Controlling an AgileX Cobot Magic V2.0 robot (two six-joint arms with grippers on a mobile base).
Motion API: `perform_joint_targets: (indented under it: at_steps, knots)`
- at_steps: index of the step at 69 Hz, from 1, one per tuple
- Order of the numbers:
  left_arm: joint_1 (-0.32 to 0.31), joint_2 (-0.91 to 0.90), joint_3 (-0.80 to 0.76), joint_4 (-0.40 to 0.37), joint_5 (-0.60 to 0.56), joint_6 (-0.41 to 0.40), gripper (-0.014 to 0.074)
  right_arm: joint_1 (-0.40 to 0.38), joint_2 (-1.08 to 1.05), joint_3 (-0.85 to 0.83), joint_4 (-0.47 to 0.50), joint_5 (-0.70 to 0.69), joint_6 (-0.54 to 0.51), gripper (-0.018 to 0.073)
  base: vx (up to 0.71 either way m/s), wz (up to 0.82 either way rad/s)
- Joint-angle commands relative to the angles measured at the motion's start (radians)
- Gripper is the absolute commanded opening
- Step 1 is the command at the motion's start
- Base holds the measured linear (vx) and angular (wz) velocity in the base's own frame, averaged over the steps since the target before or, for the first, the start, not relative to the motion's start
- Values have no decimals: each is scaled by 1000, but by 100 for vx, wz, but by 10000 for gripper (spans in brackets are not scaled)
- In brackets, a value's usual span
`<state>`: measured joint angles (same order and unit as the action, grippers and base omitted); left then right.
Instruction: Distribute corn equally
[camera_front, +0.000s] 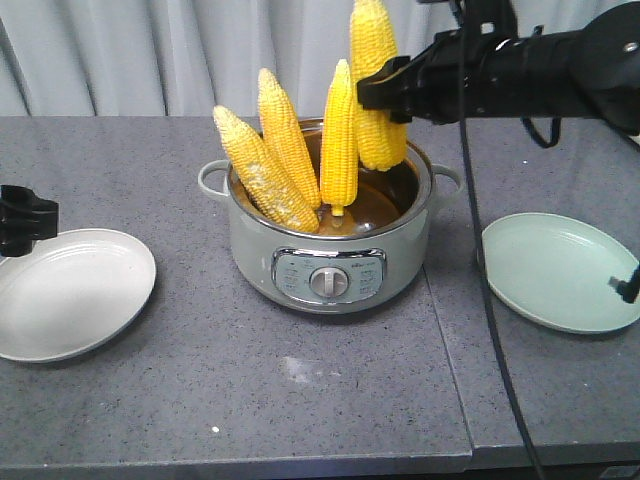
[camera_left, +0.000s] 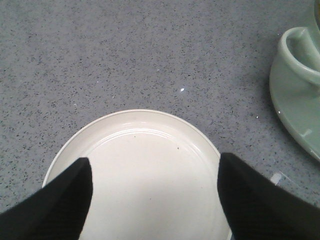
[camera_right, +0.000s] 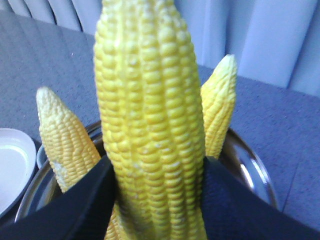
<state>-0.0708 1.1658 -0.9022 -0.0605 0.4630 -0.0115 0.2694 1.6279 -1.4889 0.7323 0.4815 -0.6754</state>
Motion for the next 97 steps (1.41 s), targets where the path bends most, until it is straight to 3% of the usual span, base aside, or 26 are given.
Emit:
perform_joint_targets:
  at_steps: [1,11,23,35,45,65,86,97]
  knots:
    - [-3,-17,-33,-13,-55,-6,510,-52,-98,-32,13,-31,14,277,0,0]
    - [-3,-17,-33,-13,-55,-6,510,-155,-161,-32,-79,57,94,267,0,0]
    - [-3,-17,-33,-13,-55,-6,510,-268,-198,-32,-332,179,267,261,0,0]
    - [-3,-17,-33,-13,-55,-6,510,-283,-197,-32,-644,304,464,261,0,0]
    - [-3,-17,-33,-13,-55,-6,510,-283,-197,-27,-782,395,590,261,0,0]
    - [-3,-17,-33,-13,-55,-6,510,-283,-197,-15,-803,530,633,261,0,0]
    - [-3,-17,-33,-13,-55,-6,510,-283,-214,173,-797,424,649,261,0,0]
    - [-3,-17,-33,-13,-55,-6,510,-283,-217,189,-796,398,653,261,0,0]
